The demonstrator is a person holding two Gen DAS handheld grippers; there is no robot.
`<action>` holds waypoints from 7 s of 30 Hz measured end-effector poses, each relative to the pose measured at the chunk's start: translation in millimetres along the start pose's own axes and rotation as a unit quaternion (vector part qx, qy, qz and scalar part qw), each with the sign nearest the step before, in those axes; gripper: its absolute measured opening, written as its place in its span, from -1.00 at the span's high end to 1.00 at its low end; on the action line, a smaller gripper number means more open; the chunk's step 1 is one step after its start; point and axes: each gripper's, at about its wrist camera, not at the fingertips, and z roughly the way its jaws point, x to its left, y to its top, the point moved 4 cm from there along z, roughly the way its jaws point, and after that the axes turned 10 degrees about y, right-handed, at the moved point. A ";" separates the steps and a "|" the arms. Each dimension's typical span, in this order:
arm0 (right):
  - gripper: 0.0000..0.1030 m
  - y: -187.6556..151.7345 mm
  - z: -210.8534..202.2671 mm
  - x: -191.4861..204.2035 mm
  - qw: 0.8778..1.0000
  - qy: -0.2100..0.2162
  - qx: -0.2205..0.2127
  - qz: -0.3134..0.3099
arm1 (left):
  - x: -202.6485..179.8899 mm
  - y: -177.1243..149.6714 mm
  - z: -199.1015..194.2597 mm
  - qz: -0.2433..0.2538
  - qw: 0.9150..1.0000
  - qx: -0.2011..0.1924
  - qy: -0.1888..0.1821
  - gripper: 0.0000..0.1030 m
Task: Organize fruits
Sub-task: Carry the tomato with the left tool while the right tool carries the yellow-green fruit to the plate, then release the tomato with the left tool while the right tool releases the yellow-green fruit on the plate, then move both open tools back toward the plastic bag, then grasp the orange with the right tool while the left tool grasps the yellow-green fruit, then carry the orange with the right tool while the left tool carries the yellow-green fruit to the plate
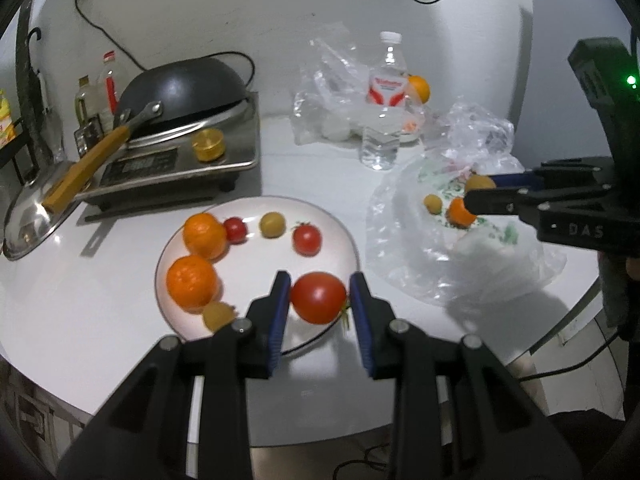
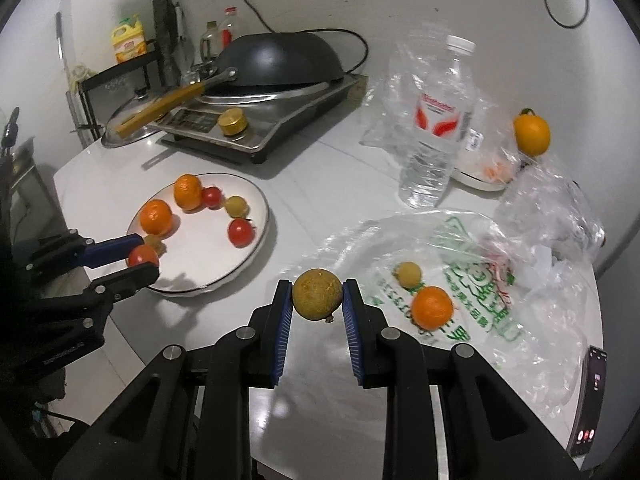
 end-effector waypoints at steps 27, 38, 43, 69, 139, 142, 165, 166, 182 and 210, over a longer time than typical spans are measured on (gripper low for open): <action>0.48 23.4 80.1 71.7 0.995 0.077 0.044 -0.037 | 37.3 -21.5 41.8 -0.001 0.999 0.044 -0.014 0.37; 0.48 17.5 106.5 83.5 0.992 0.099 0.074 -0.034 | 45.6 -23.0 38.0 -0.014 0.999 0.040 -0.019 0.34; 0.48 14.4 111.7 85.1 0.991 0.105 0.082 -0.028 | 46.6 -22.9 37.9 -0.016 0.999 0.037 -0.020 0.31; 0.47 15.1 102.6 73.1 0.990 0.118 0.072 -0.011 | 41.0 -18.5 27.7 -0.027 0.999 0.040 -0.005 0.29; 0.00 -34.7 47.6 -134.6 0.996 0.055 0.040 0.062 | -132.8 68.8 65.0 0.049 0.998 0.018 -0.026 0.01; 0.00 -35.4 52.1 -134.6 0.995 0.058 0.045 0.064 | -135.0 69.7 67.7 0.057 0.998 0.019 -0.023 0.01; 0.20 -52.1 12.6 -185.5 0.993 0.054 -0.009 0.100 | -201.1 82.9 123.3 0.155 0.986 0.053 -0.035 0.19; 0.20 -52.5 12.0 -187.1 0.993 0.054 -0.011 0.102 | -202.9 82.5 128.5 0.157 0.985 0.059 -0.034 0.21; 0.20 -57.8 6.4 -194.0 0.992 0.059 -0.019 0.106 | -202.6 78.3 161.6 0.157 0.983 0.094 -0.014 0.48; 0.20 -35.3 -14.6 -125.0 0.997 0.028 -0.023 0.070 | -163.3 78.9 62.6 0.121 0.991 0.014 -0.050 0.48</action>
